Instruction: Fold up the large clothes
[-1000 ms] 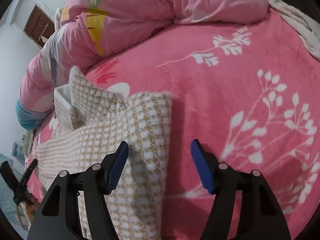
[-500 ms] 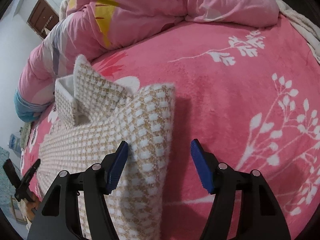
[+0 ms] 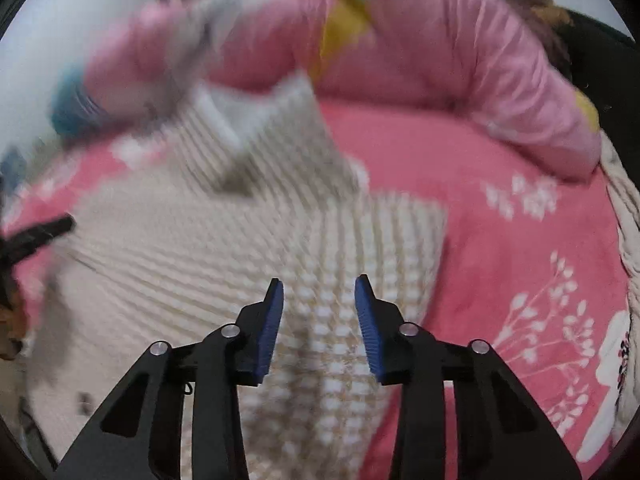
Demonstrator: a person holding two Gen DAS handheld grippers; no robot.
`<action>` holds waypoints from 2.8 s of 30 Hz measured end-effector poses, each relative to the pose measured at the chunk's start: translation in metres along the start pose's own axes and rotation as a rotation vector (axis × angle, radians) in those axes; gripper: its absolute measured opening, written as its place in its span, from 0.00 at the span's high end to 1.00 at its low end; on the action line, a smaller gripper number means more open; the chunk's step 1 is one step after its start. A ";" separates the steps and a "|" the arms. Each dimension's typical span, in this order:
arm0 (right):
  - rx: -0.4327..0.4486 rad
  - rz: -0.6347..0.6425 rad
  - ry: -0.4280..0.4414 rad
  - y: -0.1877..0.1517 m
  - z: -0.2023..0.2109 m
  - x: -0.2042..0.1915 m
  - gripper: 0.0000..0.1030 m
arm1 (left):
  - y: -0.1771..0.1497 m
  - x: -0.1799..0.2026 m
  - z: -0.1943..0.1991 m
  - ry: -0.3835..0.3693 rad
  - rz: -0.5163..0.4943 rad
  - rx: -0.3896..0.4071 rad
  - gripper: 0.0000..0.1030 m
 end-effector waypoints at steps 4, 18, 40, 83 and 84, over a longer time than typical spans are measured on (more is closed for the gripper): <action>-0.047 -0.149 0.068 0.008 -0.011 0.029 0.75 | -0.010 0.003 0.003 -0.015 -0.022 0.043 0.71; -0.008 0.127 -0.019 0.025 -0.015 -0.072 0.73 | 0.012 -0.004 -0.021 0.059 -0.011 0.034 0.52; 0.034 0.073 0.090 -0.038 0.086 -0.097 0.43 | -0.033 0.050 0.035 0.015 -0.194 0.011 0.47; 0.058 -0.064 0.085 -0.276 0.151 -0.083 0.06 | -0.288 0.076 0.196 0.129 -0.102 0.017 0.18; 0.060 -0.065 0.085 -0.277 0.152 -0.083 0.06 | -0.292 0.073 0.197 0.123 -0.093 0.017 0.18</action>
Point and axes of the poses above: each gripper's, at about its wrist camera, not at the fingertips, and z roughly against the way its jaws point, x to its right, y to its top, the point moved 4 cm from there along -z, roughly the way its jaws point, and after that the axes turned 12 degrees about -y, right-handed, at the moved point
